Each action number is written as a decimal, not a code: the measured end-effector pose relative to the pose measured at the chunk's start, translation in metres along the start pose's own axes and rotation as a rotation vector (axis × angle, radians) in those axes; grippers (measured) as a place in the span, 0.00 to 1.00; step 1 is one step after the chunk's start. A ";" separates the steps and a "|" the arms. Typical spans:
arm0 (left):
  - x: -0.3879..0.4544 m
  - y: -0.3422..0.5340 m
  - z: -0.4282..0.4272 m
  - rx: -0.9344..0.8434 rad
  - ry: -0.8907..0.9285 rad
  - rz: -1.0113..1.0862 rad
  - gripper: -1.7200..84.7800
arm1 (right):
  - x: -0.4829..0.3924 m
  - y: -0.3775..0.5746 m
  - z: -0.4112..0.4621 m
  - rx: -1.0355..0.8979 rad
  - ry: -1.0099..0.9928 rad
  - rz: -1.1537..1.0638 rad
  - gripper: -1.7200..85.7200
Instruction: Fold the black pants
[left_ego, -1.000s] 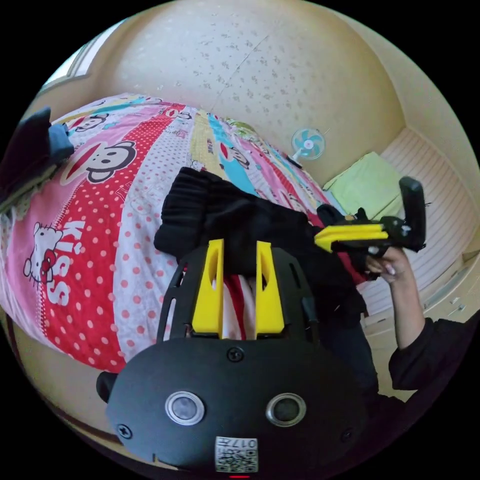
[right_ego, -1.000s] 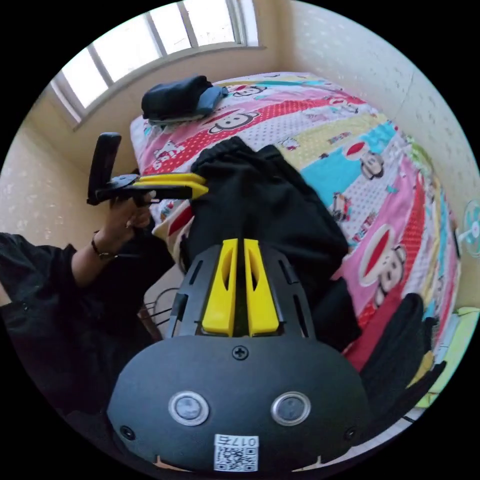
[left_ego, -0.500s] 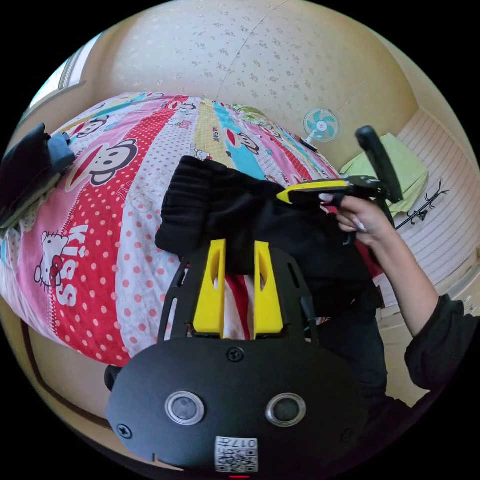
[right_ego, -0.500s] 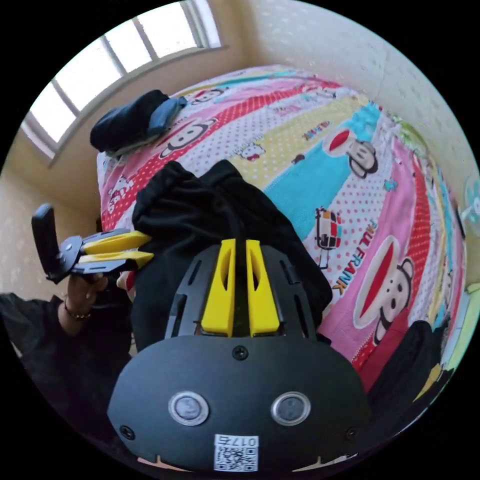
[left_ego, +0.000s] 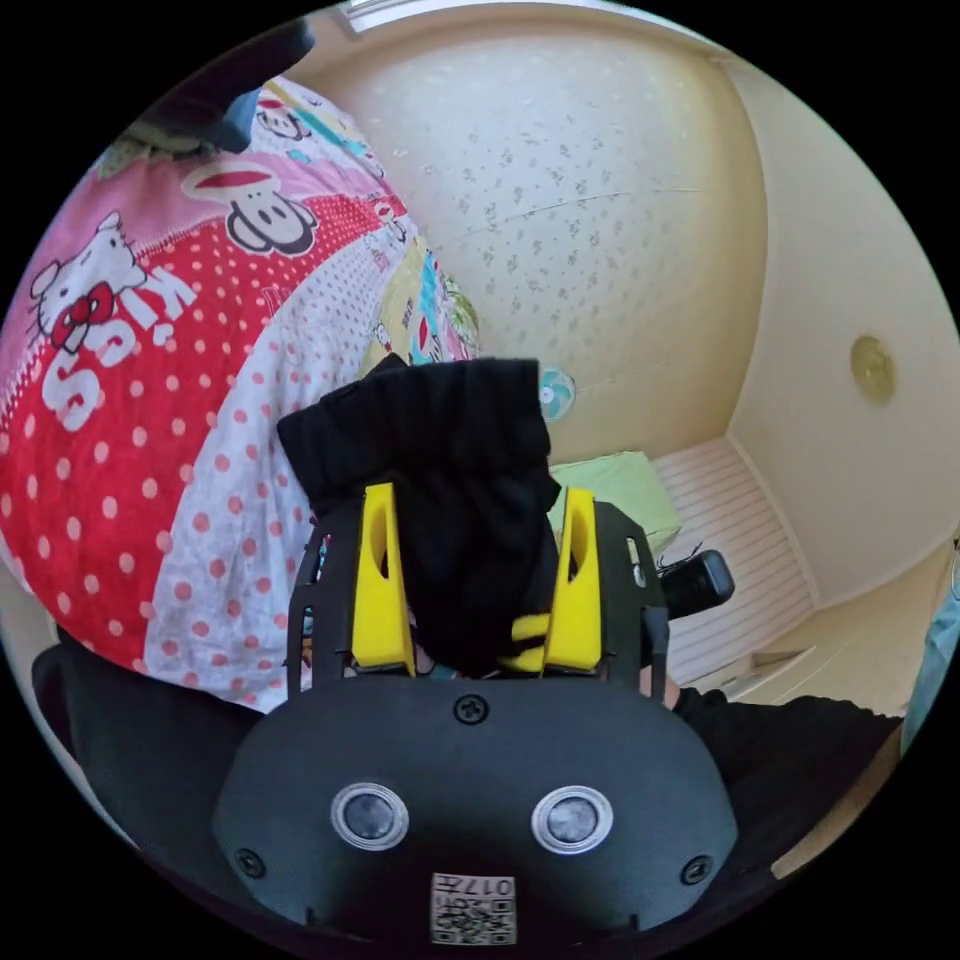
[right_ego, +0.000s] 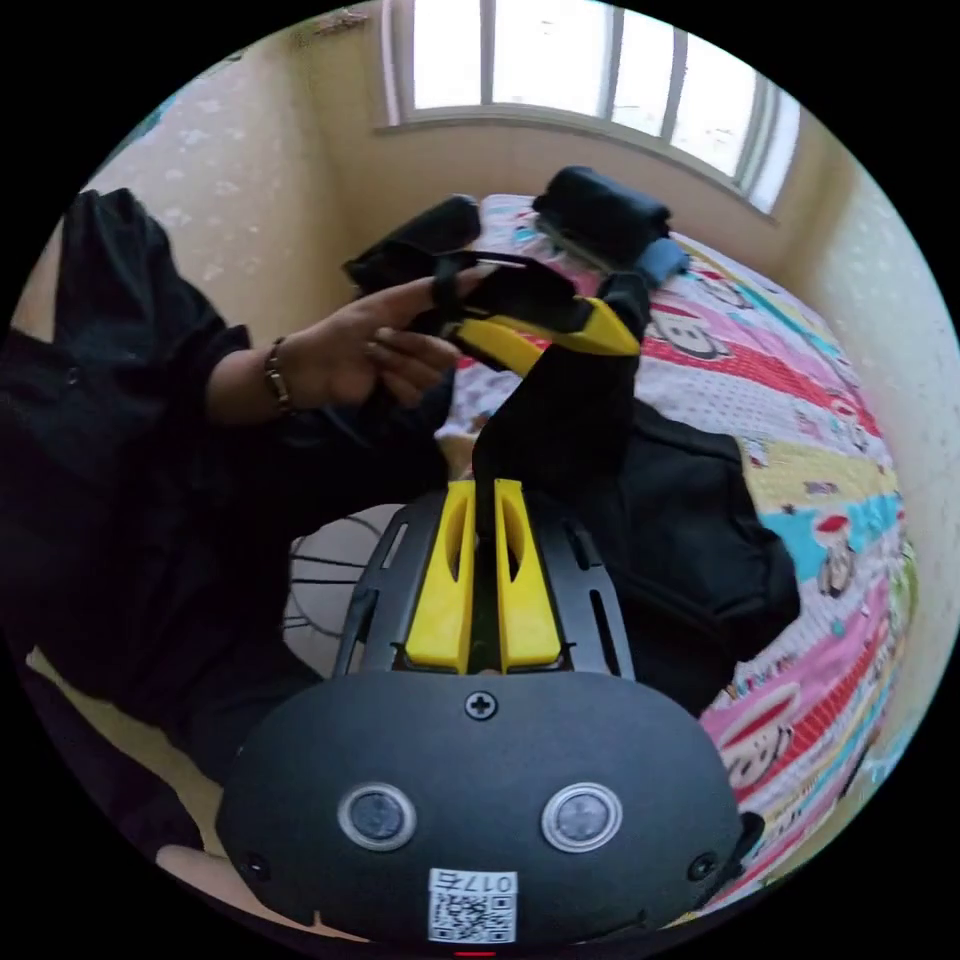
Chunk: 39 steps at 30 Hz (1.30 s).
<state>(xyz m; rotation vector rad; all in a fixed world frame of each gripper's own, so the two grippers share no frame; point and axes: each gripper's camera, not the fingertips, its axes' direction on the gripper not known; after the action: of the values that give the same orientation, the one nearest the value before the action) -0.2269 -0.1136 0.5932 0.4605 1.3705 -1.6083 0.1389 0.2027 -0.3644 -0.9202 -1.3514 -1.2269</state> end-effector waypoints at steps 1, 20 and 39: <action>-0.001 -0.003 0.000 -0.014 0.004 -0.015 0.24 | 0.002 -0.002 0.004 -0.006 -0.045 -0.011 0.06; -0.007 -0.034 -0.006 -0.059 -0.119 0.004 0.09 | 0.244 -0.044 0.121 -0.487 0.341 0.437 0.11; -0.018 -0.010 0.014 -0.086 -0.093 0.003 0.09 | 0.212 -0.049 0.140 -0.402 0.662 0.354 0.05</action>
<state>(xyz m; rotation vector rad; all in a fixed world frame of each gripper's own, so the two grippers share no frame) -0.2230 -0.1193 0.6171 0.3317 1.3621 -1.5427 0.0301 0.3096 -0.1553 -0.8650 -0.4067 -1.3753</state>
